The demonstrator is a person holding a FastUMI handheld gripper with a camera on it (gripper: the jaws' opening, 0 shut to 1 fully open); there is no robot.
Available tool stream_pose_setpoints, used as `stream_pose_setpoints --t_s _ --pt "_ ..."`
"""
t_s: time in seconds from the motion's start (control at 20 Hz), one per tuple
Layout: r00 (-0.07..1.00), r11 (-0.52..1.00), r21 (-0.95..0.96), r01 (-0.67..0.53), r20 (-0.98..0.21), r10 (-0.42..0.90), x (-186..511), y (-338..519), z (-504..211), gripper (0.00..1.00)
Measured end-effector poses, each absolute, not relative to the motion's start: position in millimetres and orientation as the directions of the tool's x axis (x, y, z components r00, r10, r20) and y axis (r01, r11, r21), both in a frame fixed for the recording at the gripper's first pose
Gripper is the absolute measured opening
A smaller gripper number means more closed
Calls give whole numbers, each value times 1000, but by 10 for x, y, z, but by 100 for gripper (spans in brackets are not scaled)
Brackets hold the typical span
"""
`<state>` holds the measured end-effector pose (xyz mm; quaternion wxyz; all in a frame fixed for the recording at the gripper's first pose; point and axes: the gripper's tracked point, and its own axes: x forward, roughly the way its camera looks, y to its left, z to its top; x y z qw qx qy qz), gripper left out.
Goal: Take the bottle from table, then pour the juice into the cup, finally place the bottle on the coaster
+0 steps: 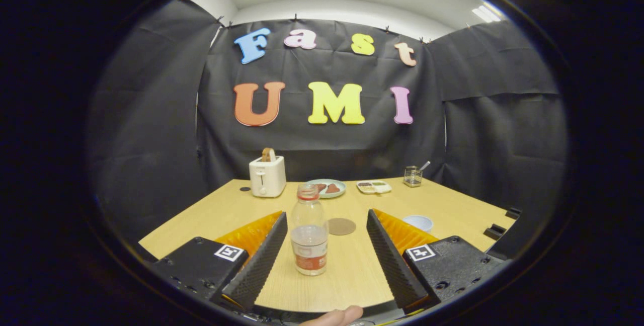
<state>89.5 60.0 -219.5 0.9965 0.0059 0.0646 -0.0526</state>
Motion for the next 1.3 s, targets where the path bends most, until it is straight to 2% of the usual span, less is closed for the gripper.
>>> stream_pose_setpoints --t_s 0.15,0.5,0.85,1.3 --pt "981 995 20 102 -166 -97 988 624 -2458 100" --pt "975 988 -32 152 -159 -156 1216 614 -2819 100" --pt "988 996 -50 72 -134 -78 1532 919 -3030 100" --pt "993 996 -29 84 -80 -86 1781 853 -3043 100"
